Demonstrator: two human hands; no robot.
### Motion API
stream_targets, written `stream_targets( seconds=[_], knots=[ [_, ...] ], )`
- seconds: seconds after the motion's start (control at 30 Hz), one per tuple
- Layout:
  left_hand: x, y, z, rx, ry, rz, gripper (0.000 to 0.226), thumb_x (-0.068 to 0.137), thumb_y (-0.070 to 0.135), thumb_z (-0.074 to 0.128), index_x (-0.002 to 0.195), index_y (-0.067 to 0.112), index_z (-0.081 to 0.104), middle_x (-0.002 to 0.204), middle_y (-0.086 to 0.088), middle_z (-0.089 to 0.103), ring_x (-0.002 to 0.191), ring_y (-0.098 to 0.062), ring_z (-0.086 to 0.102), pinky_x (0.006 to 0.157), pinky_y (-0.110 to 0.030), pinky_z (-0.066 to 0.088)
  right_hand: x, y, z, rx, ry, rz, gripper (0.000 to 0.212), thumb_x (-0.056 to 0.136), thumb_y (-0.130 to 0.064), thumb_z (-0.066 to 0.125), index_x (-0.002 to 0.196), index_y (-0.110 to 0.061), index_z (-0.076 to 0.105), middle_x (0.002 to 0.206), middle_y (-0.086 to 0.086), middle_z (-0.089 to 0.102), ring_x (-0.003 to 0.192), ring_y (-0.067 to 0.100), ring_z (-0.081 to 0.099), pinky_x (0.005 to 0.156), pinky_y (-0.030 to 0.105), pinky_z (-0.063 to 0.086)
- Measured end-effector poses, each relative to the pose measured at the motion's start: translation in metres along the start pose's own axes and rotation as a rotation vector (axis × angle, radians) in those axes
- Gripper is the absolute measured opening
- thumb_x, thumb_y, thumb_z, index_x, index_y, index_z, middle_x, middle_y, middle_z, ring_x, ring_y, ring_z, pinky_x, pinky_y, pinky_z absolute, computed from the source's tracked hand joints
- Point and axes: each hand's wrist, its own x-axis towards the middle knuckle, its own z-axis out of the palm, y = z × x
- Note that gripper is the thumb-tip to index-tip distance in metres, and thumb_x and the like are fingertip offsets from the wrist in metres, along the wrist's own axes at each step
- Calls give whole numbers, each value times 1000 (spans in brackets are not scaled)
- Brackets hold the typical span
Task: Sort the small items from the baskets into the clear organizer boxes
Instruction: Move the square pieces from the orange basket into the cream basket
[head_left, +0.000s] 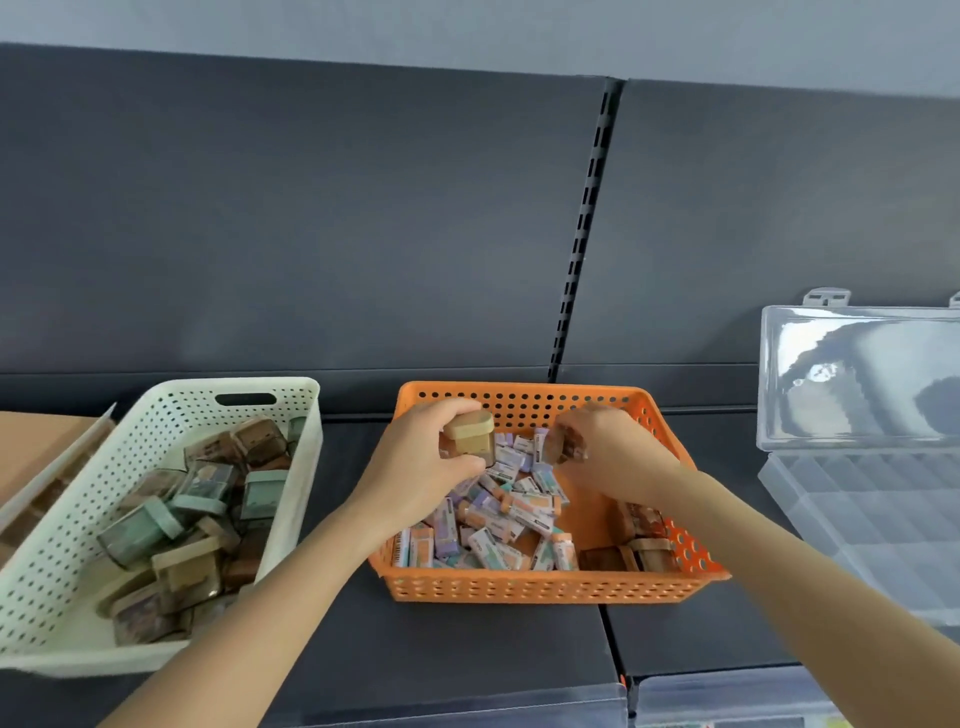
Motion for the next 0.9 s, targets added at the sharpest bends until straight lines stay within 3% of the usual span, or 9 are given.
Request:
stream_targets(
  seconds=[0.1,0.2,0.3,0.47,0.6,0.73,0.83,0.9],
  knots=[
    [-8,-8,-20,26,83,-12,55,80,18,72,130,26,51,122,12,54,103,1,48,72,-1,33,1,-32,-14,207,52,-78,13,79,-14,71,86,-23,65,83,-18,62,76,-1,58,67,11,45],
    [-19,-20,-44,66,179,-63,45,77,19,75,116,25,54,109,14,58,97,-4,55,69,-6,35,5,-69,-21,320,72,-171,15,78,-14,73,88,-24,69,80,-24,63,76,-7,58,65,3,41],
    [-35,-35,-72,153,268,-110,40,78,20,74,111,27,53,101,16,56,93,-5,54,66,-8,34,15,-106,-19,357,45,-234,14,78,-18,73,87,-28,68,83,-21,65,80,-7,59,67,7,45],
    [-66,-72,-118,238,332,-249,51,86,16,67,132,29,49,121,11,55,100,-1,45,85,-18,37,38,-172,-8,402,-6,-339,12,79,-19,70,89,-24,65,84,-19,63,77,-3,60,69,9,47],
    [-91,-96,-144,226,336,-362,52,86,17,68,133,25,47,127,9,56,108,-6,52,81,-14,37,55,-217,9,326,-27,-420,11,80,-21,68,88,-17,62,82,-10,59,73,6,54,66,19,47],
    [-112,-112,-157,229,242,-438,42,83,25,71,120,25,52,103,17,54,96,-3,54,63,-8,33,60,-250,33,211,-78,-511,19,79,-20,66,94,-11,61,95,1,61,83,16,54,72,29,48],
    [-121,-120,-158,241,142,-450,39,84,25,69,120,26,56,97,20,52,87,3,50,63,-6,33,61,-262,48,100,-119,-540,26,81,-23,67,101,-9,59,105,6,59,90,21,54,74,31,49],
    [-124,-125,-158,237,123,-468,41,84,24,68,123,26,55,106,16,56,90,2,50,71,-11,36,62,-266,53,40,-133,-540,30,82,-25,66,107,-11,59,110,7,57,94,23,54,76,35,52]
  ],
)
